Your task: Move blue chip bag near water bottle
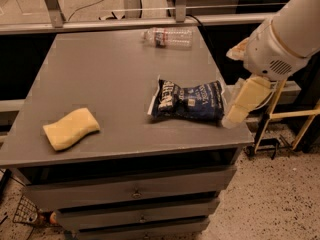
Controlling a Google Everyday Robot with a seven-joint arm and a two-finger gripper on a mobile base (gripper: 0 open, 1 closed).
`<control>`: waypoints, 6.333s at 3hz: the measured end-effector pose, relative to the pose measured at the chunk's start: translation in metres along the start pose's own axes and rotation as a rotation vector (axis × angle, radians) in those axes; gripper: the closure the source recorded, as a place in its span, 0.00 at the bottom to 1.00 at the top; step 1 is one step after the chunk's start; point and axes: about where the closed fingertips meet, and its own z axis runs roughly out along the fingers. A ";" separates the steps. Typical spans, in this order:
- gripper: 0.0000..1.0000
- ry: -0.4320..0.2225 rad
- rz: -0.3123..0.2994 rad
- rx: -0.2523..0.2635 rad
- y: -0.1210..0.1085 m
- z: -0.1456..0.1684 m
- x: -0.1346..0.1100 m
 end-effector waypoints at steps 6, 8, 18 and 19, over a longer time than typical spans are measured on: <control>0.48 -0.228 0.017 -0.197 -0.013 0.119 -0.030; 1.00 -0.296 0.037 -0.147 -0.039 0.105 -0.021; 1.00 -0.369 -0.022 0.176 -0.250 0.100 -0.016; 1.00 -0.382 -0.035 0.156 -0.250 0.109 -0.024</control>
Offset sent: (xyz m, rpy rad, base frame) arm 0.0570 0.0788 -0.0653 0.1561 0.0469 0.1273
